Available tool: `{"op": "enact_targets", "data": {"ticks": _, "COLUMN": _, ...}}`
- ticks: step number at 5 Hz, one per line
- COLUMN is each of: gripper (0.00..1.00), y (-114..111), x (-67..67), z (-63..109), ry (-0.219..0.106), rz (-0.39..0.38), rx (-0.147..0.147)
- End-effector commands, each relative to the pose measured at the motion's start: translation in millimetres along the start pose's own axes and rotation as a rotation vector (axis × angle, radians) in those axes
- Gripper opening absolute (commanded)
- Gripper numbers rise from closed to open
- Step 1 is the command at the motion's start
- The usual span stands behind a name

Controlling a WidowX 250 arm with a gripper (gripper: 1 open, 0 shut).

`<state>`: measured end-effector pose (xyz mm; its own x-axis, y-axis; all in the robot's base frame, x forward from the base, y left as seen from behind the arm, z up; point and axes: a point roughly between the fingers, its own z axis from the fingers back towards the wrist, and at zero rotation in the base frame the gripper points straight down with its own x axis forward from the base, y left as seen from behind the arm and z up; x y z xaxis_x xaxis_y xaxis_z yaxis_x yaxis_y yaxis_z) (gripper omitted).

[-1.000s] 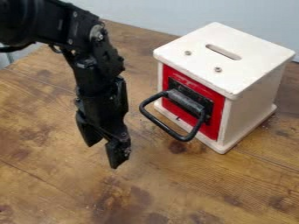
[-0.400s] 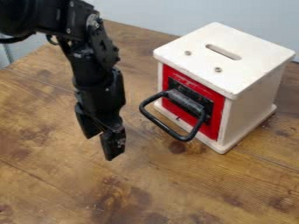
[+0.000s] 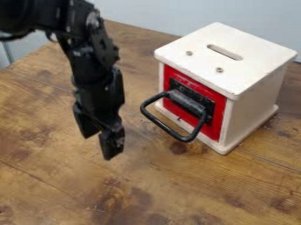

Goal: Close the drawer

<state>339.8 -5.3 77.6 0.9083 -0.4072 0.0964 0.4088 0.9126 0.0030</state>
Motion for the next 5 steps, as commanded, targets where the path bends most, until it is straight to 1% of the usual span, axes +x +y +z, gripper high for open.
{"op": "enact_targets", "data": {"ticks": 1, "gripper": 1.0, "y": -5, "x": 19.6, "z": 53.1, "ry": -0.078, "rz": -0.042, "rx": 0.024}}
{"op": "enact_targets", "data": {"ticks": 2, "gripper": 1.0, "y": -17, "x": 21.8, "z": 66.5, "ry": -0.088, "rz": -0.06, "rx": 0.03}}
{"op": "enact_targets", "data": {"ticks": 3, "gripper": 1.0, "y": -23, "x": 19.3, "z": 63.7, "ry": -0.084, "rz": -0.079, "rx": 0.019}}
{"op": "enact_targets", "data": {"ticks": 4, "gripper": 1.0, "y": -21, "x": 12.0, "z": 55.8, "ry": -0.076, "rz": -0.073, "rx": 0.009}}
{"op": "enact_targets", "data": {"ticks": 5, "gripper": 1.0, "y": -21, "x": 11.8, "z": 48.3, "ry": -0.077, "rz": -0.091, "rx": 0.015}}
